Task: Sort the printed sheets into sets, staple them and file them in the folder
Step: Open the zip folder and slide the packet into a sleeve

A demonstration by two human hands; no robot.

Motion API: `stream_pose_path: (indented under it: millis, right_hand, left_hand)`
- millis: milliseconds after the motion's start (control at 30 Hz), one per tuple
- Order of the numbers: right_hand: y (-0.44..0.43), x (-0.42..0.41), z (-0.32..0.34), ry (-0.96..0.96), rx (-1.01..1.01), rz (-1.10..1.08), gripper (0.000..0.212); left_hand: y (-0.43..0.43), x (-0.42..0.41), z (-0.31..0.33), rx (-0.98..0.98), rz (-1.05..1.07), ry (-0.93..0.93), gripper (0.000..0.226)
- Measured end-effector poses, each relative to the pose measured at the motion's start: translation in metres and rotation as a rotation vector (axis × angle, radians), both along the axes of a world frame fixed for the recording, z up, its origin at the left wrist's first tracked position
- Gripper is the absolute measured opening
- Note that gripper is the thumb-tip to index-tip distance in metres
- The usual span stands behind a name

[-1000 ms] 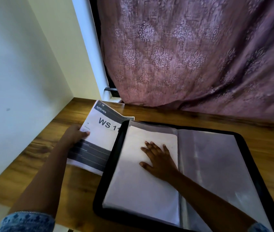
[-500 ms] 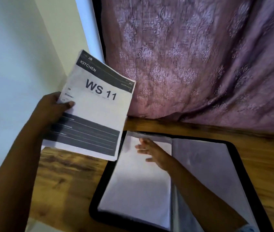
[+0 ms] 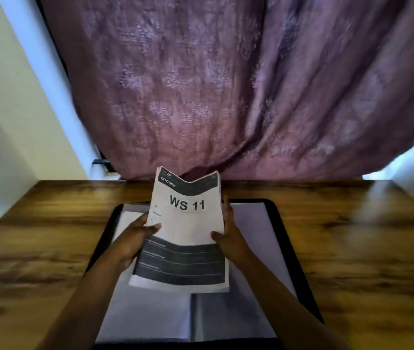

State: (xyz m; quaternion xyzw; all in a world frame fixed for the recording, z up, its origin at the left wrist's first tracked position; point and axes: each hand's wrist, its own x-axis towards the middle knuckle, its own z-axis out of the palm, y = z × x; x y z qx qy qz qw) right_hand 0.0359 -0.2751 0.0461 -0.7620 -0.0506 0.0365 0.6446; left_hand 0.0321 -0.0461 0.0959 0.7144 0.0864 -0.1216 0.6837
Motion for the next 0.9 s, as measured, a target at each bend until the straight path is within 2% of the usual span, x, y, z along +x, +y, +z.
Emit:
stream_pose_path:
  millis: [33,100,167,200,267,300,333,400,467,500,533,600,633,667,733,900]
  right_hand:
    - [-0.009,-0.002,-0.004,0.001,-0.055,-0.011,0.073]
    - [-0.027,-0.003,-0.013,0.089,-0.09,-0.001,0.058]
    - [-0.041,-0.001,-0.014,0.283,0.033,-0.027,0.03]
    - [-0.046,0.001,-0.011,0.391,0.123,-0.067,0.023]
    - [-0.058,0.003,-0.007,0.524,0.214,-0.137,0.034]
    - [-0.065,0.006,-0.009,0.533,0.177,-0.145,0.045]
    - [-0.074,0.009,-0.011,0.534,0.158,-0.163,0.051]
    - [-0.094,0.011,-0.016,0.493,0.194,-0.198,0.035]
    - [-0.115,0.014,-0.019,0.466,0.168,-0.254,0.019]
    - [-0.126,0.019,-0.022,0.457,0.14,-0.274,0.02]
    - [-0.134,0.024,-0.022,0.442,0.134,-0.293,0.025]
    - [-0.148,0.034,-0.022,0.41,0.135,-0.305,0.037]
    - [-0.154,0.038,-0.023,0.407,0.114,-0.315,0.042]
    - [-0.159,0.041,-0.024,0.412,0.084,-0.321,0.046]
    - [-0.168,0.047,-0.026,0.414,0.031,-0.329,0.054]
    - [-0.175,0.053,-0.024,0.397,0.024,-0.29,0.057]
  left_hand:
    - [-0.014,-0.002,-0.002,-0.022,-0.056,0.018,0.025]
    - [-0.044,-0.007,-0.004,-0.053,-0.179,0.018,0.056]
    - [-0.073,-0.011,-0.016,-0.013,-0.258,-0.007,0.056]
    - [-0.087,-0.012,-0.022,0.034,-0.294,-0.003,0.061]
    - [-0.114,-0.014,-0.043,0.121,-0.434,0.003,0.095]
    - [-0.125,-0.016,-0.05,0.174,-0.511,-0.002,0.097]
    - [-0.135,-0.017,-0.056,0.202,-0.583,-0.018,0.089]
    - [-0.145,-0.013,-0.065,0.149,-0.649,-0.031,0.066]
    - [-0.146,-0.001,-0.071,0.013,-0.506,-0.026,0.055]
    - [-0.146,0.01,-0.078,0.076,-0.396,-0.091,0.052]
    - [-0.145,0.026,-0.083,0.272,-0.309,-0.16,0.05]
    - [-0.14,0.058,-0.093,0.86,-0.244,-0.228,0.05]
    - [-0.138,0.072,-0.098,1.057,-0.234,-0.257,0.052]
    - [-0.136,0.083,-0.105,1.158,-0.234,-0.266,0.054]
    - [-0.138,0.093,-0.114,1.204,-0.181,-0.273,0.056]
    - [-0.143,0.09,-0.117,1.243,-0.081,-0.356,0.049]
